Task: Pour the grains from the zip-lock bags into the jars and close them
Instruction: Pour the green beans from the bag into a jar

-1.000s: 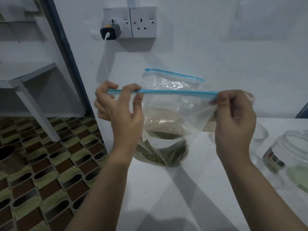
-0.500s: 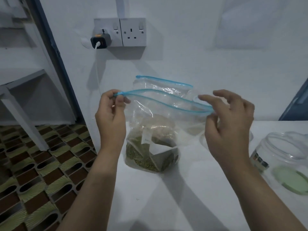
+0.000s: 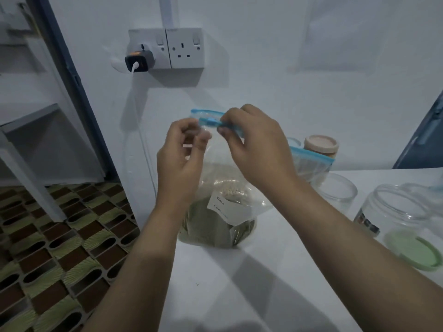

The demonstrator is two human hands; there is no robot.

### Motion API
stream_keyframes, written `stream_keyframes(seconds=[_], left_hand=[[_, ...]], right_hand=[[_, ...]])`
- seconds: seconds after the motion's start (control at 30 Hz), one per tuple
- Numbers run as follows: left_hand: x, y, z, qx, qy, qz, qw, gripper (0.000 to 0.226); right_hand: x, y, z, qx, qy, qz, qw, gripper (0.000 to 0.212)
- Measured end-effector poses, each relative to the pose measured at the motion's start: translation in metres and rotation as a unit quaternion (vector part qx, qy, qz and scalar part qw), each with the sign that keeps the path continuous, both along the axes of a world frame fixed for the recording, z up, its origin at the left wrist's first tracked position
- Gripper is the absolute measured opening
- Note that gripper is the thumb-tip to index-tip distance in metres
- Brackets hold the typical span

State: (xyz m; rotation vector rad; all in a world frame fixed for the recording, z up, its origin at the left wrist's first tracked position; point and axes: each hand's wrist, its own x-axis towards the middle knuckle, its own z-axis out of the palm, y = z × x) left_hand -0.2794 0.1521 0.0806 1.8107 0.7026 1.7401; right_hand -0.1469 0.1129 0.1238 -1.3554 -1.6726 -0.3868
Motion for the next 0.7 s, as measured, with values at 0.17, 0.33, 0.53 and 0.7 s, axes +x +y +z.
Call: stream_keyframes(seconds=[0.17, 0.33, 0.53, 0.7], left_hand=[[-0.023, 0.004, -0.09, -0.114, 0.163, 0.017, 0.98, 0.016], [-0.022, 0.012, -0.098, -0.156, 0.12, 0.018, 0.98, 0.014], [-0.017, 0.036, -0.045, -0.096, 0.088, 0.02, 0.991, 0.017], [-0.022, 0.051, -0.015, -0.055, 0.09, 0.001, 0.994, 0.011]], right_hand=[[0.005, 0.008, 0.005, 0.046, 0.062, 0.012, 0.997, 0.012], [0.006, 0.01, 0.004, 0.088, 0.071, 0.016, 0.993, 0.012], [0.026, 0.002, 0.017, 0.175, 0.113, -0.013, 0.978, 0.012], [0.041, 0.003, 0.019, 0.203, 0.164, -0.036, 0.965, 0.014]])
